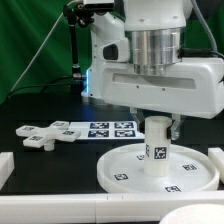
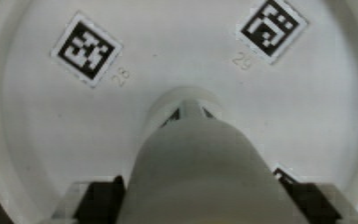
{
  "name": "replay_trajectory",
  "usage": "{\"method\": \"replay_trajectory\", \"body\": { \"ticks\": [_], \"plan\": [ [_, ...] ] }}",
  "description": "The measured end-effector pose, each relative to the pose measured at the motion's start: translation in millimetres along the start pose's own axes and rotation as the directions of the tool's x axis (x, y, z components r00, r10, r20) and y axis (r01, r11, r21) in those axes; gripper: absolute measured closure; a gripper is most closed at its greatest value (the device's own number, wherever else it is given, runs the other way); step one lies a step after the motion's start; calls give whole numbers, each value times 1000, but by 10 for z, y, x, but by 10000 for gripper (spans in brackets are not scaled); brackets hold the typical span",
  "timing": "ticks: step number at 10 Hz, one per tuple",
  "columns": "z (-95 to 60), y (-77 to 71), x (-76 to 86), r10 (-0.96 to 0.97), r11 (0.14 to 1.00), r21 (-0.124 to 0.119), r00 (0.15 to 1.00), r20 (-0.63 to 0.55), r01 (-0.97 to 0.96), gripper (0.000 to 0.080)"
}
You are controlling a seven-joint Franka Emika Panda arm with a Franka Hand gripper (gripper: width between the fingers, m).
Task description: Assemble round table
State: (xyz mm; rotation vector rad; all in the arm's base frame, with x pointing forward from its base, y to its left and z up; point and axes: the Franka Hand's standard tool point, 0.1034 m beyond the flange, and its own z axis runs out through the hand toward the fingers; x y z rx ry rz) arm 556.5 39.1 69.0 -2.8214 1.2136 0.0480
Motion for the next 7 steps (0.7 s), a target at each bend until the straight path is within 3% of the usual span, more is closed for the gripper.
{"method": "replay_trajectory", "body": {
  "ticks": [1,6,7],
  "plan": [
    [-2,1,4,66,998,12,998,9,-66,393],
    [-3,-18,-7,299,954,23,954,27,-300,392],
    [-3,-22,-6,435,900,27,900,33,-436,392]
  ]
}}
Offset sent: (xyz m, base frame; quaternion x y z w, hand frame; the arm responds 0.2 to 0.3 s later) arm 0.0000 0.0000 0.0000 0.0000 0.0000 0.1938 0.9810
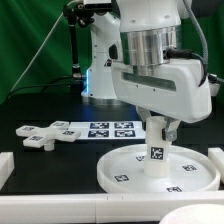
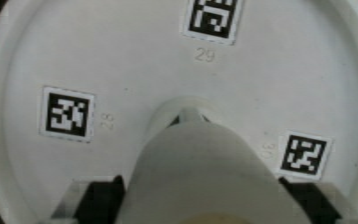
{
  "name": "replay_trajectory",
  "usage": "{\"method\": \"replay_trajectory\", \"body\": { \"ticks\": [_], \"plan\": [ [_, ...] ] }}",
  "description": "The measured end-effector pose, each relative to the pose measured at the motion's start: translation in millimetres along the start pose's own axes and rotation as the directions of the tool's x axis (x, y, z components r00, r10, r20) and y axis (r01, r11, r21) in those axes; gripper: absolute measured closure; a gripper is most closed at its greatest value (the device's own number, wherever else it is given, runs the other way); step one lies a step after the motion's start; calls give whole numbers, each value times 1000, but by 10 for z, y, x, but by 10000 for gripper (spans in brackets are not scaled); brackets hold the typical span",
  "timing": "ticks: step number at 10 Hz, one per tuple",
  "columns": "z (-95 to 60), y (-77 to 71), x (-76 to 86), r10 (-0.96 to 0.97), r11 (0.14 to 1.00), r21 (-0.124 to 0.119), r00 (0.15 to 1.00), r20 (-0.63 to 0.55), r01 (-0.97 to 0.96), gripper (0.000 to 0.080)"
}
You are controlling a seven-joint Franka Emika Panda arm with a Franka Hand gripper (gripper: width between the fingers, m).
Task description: Assemble round table
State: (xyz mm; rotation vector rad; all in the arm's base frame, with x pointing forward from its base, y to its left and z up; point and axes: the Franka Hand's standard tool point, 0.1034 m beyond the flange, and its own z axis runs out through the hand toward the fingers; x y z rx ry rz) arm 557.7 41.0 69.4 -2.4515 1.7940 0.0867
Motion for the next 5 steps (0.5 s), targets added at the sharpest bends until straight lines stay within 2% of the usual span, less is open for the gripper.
{"method": "replay_trajectory", "body": {
  "ticks": [2,5],
  "plan": [
    [3,0,6,229,973,24,973,29,-230,392],
    [-5,-23,19,472,879,36,879,64,-475,392]
  ]
}}
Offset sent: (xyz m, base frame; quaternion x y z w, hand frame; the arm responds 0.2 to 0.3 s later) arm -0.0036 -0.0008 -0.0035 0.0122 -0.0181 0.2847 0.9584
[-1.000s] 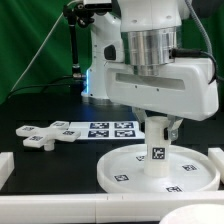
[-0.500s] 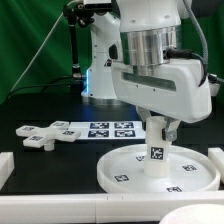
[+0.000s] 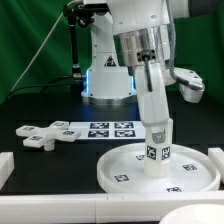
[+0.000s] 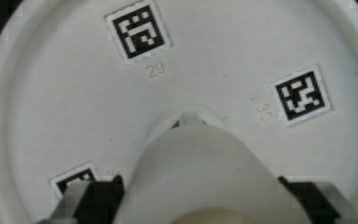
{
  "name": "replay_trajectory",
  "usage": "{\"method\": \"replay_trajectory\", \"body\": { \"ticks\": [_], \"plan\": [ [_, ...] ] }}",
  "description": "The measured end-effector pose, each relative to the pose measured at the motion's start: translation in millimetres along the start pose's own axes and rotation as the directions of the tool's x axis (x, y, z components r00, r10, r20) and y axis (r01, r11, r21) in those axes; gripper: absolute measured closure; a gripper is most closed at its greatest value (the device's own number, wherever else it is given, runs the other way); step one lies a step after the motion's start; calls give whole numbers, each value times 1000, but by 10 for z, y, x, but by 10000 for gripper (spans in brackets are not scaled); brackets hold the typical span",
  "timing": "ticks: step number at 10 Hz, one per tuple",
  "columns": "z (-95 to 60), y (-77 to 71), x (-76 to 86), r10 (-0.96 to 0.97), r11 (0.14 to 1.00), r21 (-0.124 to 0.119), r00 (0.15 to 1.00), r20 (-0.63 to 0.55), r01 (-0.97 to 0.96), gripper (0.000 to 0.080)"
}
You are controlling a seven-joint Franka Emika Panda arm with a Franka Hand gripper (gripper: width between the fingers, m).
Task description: Assemble round table
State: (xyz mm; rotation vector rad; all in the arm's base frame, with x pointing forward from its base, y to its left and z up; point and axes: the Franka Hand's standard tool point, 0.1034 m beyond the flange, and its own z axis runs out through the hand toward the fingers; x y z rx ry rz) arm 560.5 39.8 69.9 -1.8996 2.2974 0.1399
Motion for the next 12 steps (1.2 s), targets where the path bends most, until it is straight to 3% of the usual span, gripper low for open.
{"method": "replay_trajectory", "body": {
  "ticks": [3,4,5,7,12],
  "plan": [
    [-2,-17,-7,38,999,11,999,5,-38,392],
    [0,-15,-10,-13,1000,9,1000,5,13,240],
    [0,-12,-14,-66,998,1,998,7,66,178],
    [-6,-24,12,-275,962,4,962,5,275,155],
    [-3,-21,7,-556,831,4,831,4,556,150]
  ]
}}
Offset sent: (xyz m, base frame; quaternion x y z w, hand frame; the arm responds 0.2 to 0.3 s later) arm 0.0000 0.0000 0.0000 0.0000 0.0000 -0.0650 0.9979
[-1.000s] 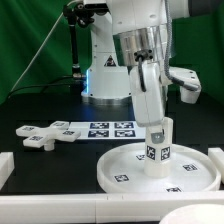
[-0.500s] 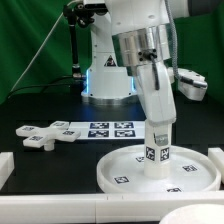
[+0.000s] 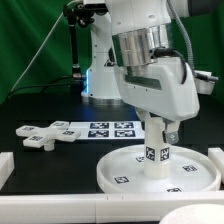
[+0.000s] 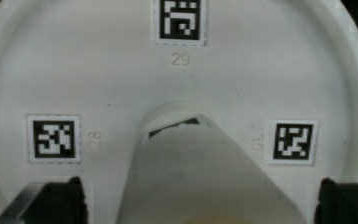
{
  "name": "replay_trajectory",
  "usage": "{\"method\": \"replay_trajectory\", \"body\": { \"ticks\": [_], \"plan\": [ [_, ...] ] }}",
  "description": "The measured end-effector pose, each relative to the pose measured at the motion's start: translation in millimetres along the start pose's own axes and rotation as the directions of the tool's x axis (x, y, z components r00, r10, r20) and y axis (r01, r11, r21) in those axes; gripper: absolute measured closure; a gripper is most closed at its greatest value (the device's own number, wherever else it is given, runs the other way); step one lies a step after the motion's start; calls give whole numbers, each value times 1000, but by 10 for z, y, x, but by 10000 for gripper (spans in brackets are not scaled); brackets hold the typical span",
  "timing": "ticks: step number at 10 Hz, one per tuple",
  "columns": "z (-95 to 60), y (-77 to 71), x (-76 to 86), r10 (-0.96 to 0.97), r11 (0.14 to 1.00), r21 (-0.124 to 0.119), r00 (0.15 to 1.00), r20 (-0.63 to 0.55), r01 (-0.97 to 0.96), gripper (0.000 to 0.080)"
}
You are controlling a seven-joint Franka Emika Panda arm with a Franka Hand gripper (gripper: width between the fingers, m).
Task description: Assemble round table
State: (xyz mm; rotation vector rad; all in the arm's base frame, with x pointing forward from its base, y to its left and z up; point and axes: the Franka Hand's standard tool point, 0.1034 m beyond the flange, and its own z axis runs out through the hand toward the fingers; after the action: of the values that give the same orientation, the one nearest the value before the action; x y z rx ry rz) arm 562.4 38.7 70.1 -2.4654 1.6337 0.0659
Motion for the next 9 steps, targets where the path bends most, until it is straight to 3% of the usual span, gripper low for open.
{"method": "replay_trajectory", "body": {
  "ticks": [4,9],
  "plan": [
    [11,-1,12,-441,897,-13,897,-3,441,150],
    [-7,-24,-7,-694,720,-17,720,-3,694,150]
  ]
}}
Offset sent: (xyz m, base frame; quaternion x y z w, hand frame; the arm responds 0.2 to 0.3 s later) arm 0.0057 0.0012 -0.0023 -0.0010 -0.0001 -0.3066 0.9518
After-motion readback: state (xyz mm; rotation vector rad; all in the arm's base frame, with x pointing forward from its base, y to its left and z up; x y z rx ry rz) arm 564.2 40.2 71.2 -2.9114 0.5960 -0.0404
